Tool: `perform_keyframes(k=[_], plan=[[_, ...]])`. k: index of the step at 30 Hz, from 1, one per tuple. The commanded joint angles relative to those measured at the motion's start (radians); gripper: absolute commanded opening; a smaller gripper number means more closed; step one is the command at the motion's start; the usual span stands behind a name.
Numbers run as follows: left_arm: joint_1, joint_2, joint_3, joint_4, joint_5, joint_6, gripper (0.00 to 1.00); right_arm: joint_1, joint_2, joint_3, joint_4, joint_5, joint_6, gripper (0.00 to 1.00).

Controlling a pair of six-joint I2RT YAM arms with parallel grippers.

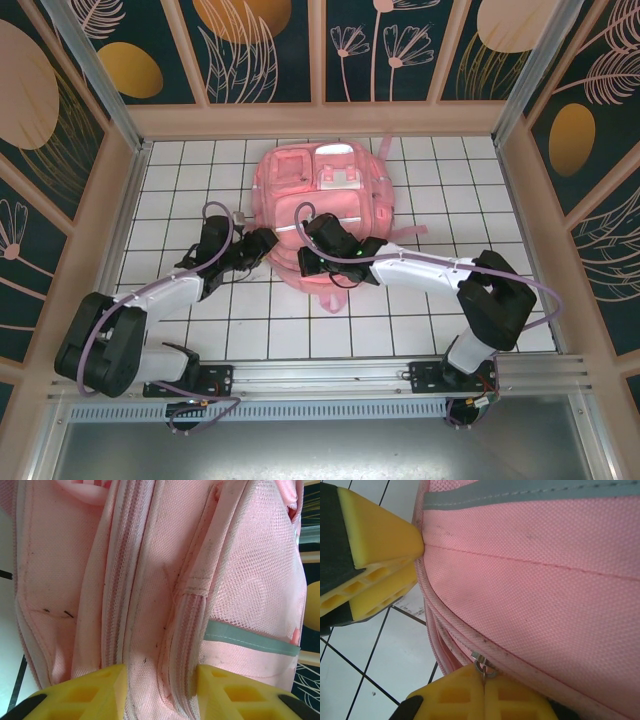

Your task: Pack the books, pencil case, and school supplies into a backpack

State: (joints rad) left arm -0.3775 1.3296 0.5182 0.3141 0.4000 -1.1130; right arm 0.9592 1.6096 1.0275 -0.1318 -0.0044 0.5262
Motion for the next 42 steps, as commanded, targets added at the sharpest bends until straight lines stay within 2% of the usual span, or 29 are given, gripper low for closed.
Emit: perform_keyframes(k=[1, 8, 11, 17, 20, 22, 25, 28, 33, 42], plan=[[-0.004, 0.019, 0.030, 0.129, 0.072, -0.002, 0.42, 0.007, -0.004, 0.011, 0.015, 0.002, 0.001, 0.00], [-0.005, 0.011, 0.026, 0.158, 0.075, 0.008, 0.42, 0.010, 0.001, 0.014, 0.008, 0.007, 0.005, 0.00], [-0.005, 0.000, 0.034, 0.123, 0.065, 0.018, 0.33, 0.010, 0.001, 0.019, 0.006, 0.011, 0.005, 0.00], [-0.004, 0.032, 0.041, 0.098, 0.066, 0.016, 0.34, 0.012, 0.001, 0.022, 0.000, 0.015, 0.005, 0.00], [-0.004, 0.048, 0.047, 0.080, 0.058, 0.008, 0.24, 0.015, -0.005, 0.021, -0.020, 0.023, 0.002, 0.00], [-0.004, 0.035, 0.051, 0.043, 0.002, 0.007, 0.15, 0.015, -0.017, 0.009, -0.049, 0.039, -0.021, 0.00], [-0.004, 0.012, 0.061, -0.031, -0.073, 0.038, 0.08, 0.010, -0.052, -0.027, -0.143, 0.139, -0.060, 0.00], [-0.004, -0.001, 0.056, -0.051, -0.109, 0.050, 0.04, -0.017, -0.101, -0.062, -0.244, 0.234, -0.085, 0.00], [-0.004, -0.006, 0.052, -0.059, -0.130, 0.052, 0.01, -0.097, -0.196, -0.109, -0.317, 0.318, -0.106, 0.00], [-0.005, -0.012, 0.075, -0.133, -0.150, 0.118, 0.00, -0.283, -0.260, -0.103, -0.291, 0.312, -0.231, 0.00]])
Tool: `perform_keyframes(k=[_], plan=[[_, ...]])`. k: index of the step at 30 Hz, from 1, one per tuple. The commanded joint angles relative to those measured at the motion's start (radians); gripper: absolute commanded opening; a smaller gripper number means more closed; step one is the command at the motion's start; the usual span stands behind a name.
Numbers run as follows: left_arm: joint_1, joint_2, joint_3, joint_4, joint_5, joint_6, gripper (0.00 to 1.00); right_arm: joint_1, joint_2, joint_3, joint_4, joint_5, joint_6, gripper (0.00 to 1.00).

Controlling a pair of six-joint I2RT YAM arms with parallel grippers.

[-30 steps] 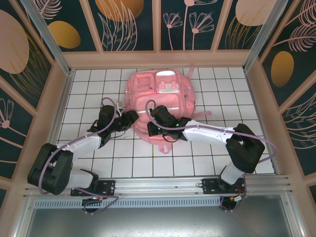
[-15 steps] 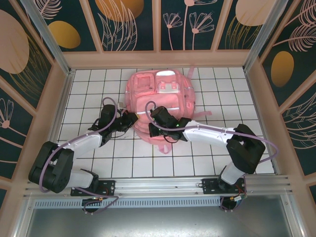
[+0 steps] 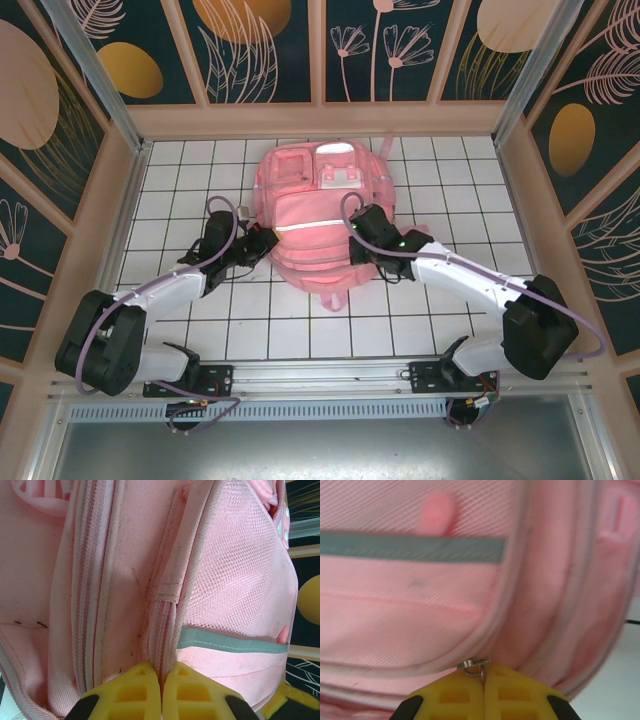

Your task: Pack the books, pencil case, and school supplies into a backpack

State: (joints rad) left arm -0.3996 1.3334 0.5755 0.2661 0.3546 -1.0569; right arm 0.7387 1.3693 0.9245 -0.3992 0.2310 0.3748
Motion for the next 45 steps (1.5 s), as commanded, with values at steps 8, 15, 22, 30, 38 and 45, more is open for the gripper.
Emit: perform_keyframes(k=[8, 15, 22, 30, 38, 45], plan=[[0.018, -0.008, 0.047, -0.250, -0.179, 0.242, 0.00, -0.153, 0.010, 0.078, 0.007, -0.081, -0.407, 0.00], [0.019, 0.003, 0.071, -0.289, -0.190, 0.347, 0.00, -0.186, 0.155, 0.218, -0.100, -0.061, -0.601, 0.00], [0.019, -0.008, 0.084, -0.322, -0.216, 0.421, 0.00, -0.266, 0.197, 0.279, -0.088, -0.050, -0.707, 0.00], [0.019, -0.035, 0.094, -0.341, -0.233, 0.458, 0.00, -0.280, 0.148, 0.259, -0.091, -0.265, -0.712, 0.00], [0.019, -0.083, 0.098, -0.377, -0.241, 0.462, 0.12, -0.298, 0.133, 0.317, -0.125, -0.338, -0.595, 0.21], [0.019, -0.134, 0.152, -0.365, -0.105, 0.414, 0.56, -0.301, -0.026, 0.221, -0.009, -0.439, -0.521, 0.55]])
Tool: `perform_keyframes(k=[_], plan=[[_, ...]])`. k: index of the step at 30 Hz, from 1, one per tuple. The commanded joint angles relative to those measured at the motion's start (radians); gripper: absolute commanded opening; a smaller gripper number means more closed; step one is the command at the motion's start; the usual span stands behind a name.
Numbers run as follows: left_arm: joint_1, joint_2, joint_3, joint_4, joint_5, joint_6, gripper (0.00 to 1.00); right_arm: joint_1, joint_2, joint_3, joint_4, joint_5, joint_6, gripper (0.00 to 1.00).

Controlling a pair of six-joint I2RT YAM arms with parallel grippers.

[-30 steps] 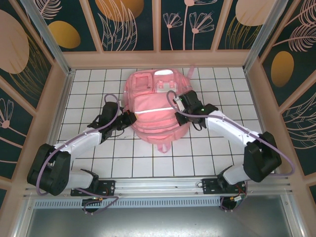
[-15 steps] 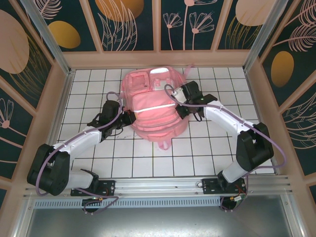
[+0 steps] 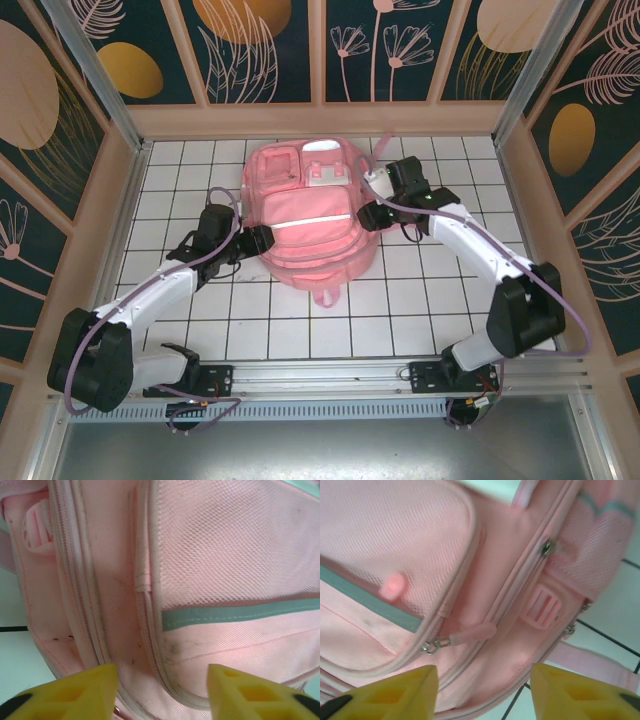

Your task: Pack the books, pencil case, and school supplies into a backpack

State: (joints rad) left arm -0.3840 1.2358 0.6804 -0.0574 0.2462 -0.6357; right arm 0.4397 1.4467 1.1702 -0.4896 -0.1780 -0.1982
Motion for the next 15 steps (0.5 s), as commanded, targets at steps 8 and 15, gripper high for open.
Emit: perform_keyframes(k=[8, 15], plan=[[0.004, -0.110, 0.135, -0.163, -0.410, -0.038, 0.80, -0.004, -0.261, -0.092, 0.256, 0.224, 0.242, 0.89], [0.004, -0.239, 0.078, -0.078, -0.881, -0.023, 0.99, -0.044, -0.406, -0.238, 0.466, 0.561, 0.330, 0.99]])
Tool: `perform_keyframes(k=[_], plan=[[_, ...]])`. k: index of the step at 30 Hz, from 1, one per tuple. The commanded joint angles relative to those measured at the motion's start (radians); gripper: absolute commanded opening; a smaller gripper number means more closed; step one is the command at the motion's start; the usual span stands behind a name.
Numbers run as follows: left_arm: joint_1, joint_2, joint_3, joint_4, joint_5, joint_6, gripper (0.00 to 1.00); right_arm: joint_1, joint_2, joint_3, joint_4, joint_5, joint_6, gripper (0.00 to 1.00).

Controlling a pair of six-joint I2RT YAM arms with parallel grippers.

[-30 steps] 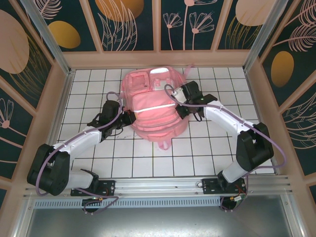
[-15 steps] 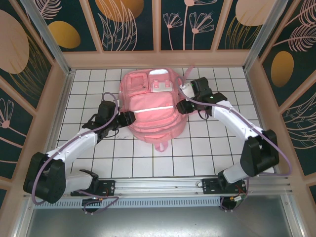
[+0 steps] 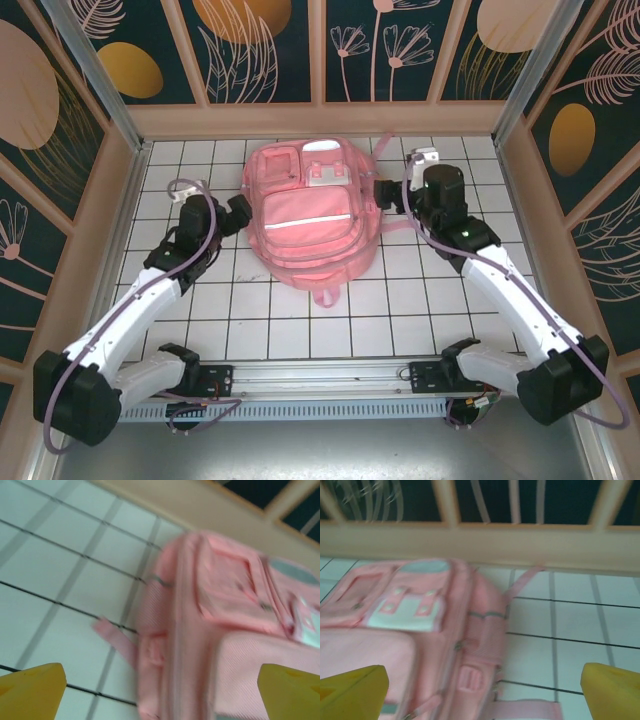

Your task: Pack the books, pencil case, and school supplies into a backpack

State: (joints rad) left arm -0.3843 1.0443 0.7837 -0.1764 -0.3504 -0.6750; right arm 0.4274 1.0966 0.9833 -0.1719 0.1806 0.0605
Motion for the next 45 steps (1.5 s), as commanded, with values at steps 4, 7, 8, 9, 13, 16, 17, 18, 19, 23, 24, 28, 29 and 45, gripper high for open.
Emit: perform_keyframes(k=[4, 7, 8, 9, 13, 16, 17, 18, 19, 23, 24, 28, 29, 45], plan=[[0.005, -0.090, -0.129, 0.180, -0.501, 0.095, 0.98, -0.118, -0.109, -0.180, 0.283, 0.257, 0.107, 0.99], [0.021, -0.104, -0.236, 0.319, -0.579, 0.172, 0.99, -0.200, -0.114, -0.258, 0.332, 0.261, 0.155, 0.99], [0.039, -0.104, -0.264, 0.350, -0.575, 0.186, 0.99, -0.227, -0.108, -0.287, 0.357, 0.262, 0.160, 0.99], [0.056, -0.102, -0.288, 0.372, -0.569, 0.191, 0.98, -0.244, -0.104, -0.318, 0.388, 0.274, 0.156, 0.99], [0.140, -0.092, -0.405, 0.548, -0.458, 0.304, 0.98, -0.290, -0.081, -0.461, 0.533, 0.328, 0.145, 0.99], [0.211, -0.079, -0.476, 0.674, -0.355, 0.350, 0.99, -0.333, -0.051, -0.538, 0.616, 0.309, 0.146, 0.99], [0.228, -0.070, -0.485, 0.697, -0.337, 0.354, 0.98, -0.339, -0.037, -0.554, 0.641, 0.308, 0.141, 0.99], [0.243, -0.057, -0.492, 0.722, -0.330, 0.360, 0.99, -0.347, -0.019, -0.573, 0.673, 0.307, 0.132, 0.99], [0.249, -0.042, -0.501, 0.750, -0.329, 0.377, 0.99, -0.353, 0.004, -0.585, 0.700, 0.308, 0.127, 0.99], [0.266, 0.031, -0.537, 0.926, -0.289, 0.445, 0.98, -0.359, 0.094, -0.614, 0.807, 0.277, 0.088, 0.99], [0.269, 0.052, -0.545, 0.975, -0.281, 0.462, 0.99, -0.359, 0.115, -0.620, 0.835, 0.265, 0.081, 0.99], [0.282, 0.158, -0.568, 1.144, -0.214, 0.529, 0.99, -0.359, 0.178, -0.658, 0.989, 0.220, 0.025, 0.99], [0.283, 0.178, -0.573, 1.176, -0.183, 0.541, 0.99, -0.358, 0.184, -0.678, 1.045, 0.200, 0.010, 0.99], [0.295, 0.423, -0.647, 1.596, 0.083, 0.651, 0.99, -0.396, 0.369, -0.799, 1.454, -0.048, -0.072, 0.99]])
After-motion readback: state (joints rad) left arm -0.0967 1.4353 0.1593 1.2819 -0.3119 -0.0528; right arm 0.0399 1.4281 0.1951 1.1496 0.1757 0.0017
